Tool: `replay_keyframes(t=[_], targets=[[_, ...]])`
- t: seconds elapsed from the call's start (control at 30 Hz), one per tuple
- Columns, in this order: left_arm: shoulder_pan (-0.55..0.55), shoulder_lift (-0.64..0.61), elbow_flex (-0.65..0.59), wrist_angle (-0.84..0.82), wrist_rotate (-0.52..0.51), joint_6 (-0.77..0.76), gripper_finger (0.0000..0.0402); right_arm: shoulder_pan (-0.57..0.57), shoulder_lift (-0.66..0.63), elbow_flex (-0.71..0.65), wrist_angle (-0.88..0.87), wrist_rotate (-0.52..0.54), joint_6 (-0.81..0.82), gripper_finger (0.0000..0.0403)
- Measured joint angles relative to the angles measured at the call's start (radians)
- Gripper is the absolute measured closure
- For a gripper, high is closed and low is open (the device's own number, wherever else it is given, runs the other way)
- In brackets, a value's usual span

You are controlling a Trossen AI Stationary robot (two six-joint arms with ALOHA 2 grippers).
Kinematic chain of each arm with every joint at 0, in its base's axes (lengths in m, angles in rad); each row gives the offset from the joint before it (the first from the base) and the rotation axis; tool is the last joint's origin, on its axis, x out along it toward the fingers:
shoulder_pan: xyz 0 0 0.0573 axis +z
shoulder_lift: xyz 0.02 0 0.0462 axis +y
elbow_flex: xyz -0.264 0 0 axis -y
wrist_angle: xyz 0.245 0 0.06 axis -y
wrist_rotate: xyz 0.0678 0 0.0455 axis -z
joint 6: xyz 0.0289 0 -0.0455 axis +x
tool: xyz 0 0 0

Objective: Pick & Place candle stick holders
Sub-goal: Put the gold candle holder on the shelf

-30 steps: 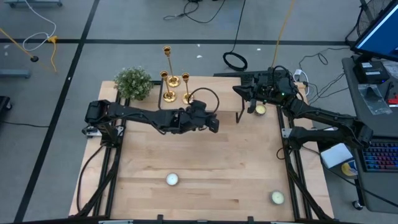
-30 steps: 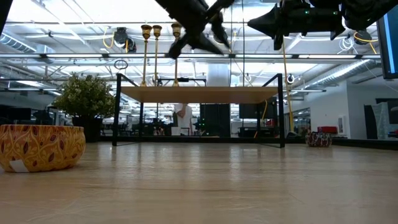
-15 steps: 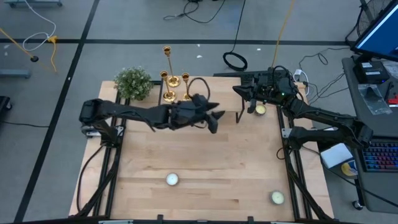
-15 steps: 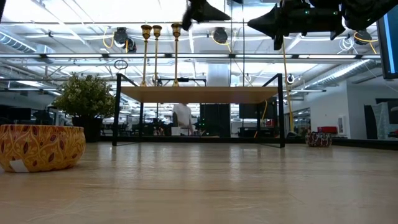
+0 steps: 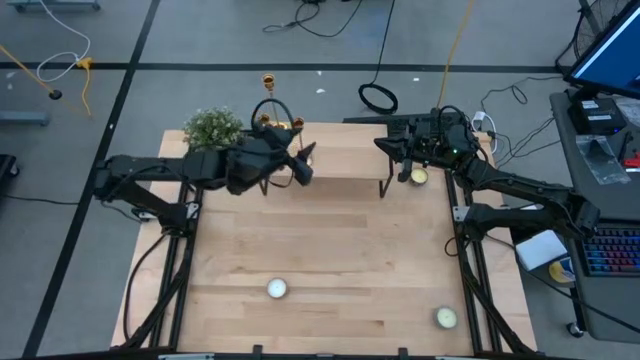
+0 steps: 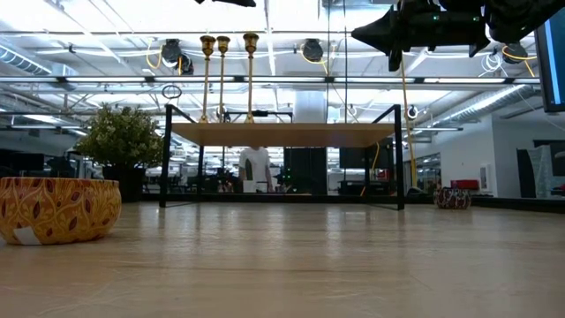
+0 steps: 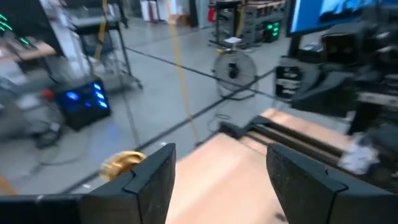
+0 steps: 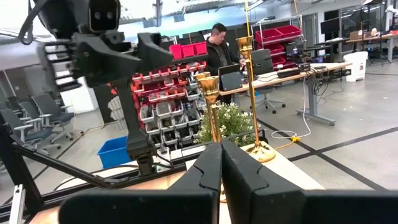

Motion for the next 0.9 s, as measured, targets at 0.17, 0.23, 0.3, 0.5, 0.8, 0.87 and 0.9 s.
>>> replay_keyframes(t=[0.17, 0.23, 0.3, 0.5, 0.8, 0.87, 0.9], targets=[[0.035, -0.003, 0.0, 0.006, -0.054, 0.134, 0.0151, 0.0, 0.0, 0.0, 0.0, 0.0, 0.002, 0.0401], [0.053, -0.003, 0.0, 0.005, -0.064, 0.155, 0.0151, 0.0, 0.0, 0.0, 0.0, 0.0, 0.002, 0.0402], [0.073, -0.001, 0.0, 0.002, -0.062, 0.156, 0.0151, 0.0, 0.0, 0.0, 0.0, 0.0, 0.003, 0.0402], [0.103, 0.03, -0.002, 0.009, -0.058, 0.144, 0.0151, 0.0, 0.0, 0.0, 0.0, 0.0, 0.003, 0.0402], [0.075, 0.029, -0.002, 0.008, -0.145, 0.124, 0.0151, 0.0, 0.0, 0.0, -0.001, 0.001, -0.02, 0.0402], [0.072, 0.029, -0.002, 0.007, -0.149, 0.168, 0.0151, 0.0, 0.0, 0.0, -0.001, 0.001, -0.023, 0.0401], [0.073, 0.029, -0.002, 0.005, -0.15, 0.186, 0.0151, 0.0, 0.0, 0.0, -0.001, 0.001, -0.023, 0.0401]])
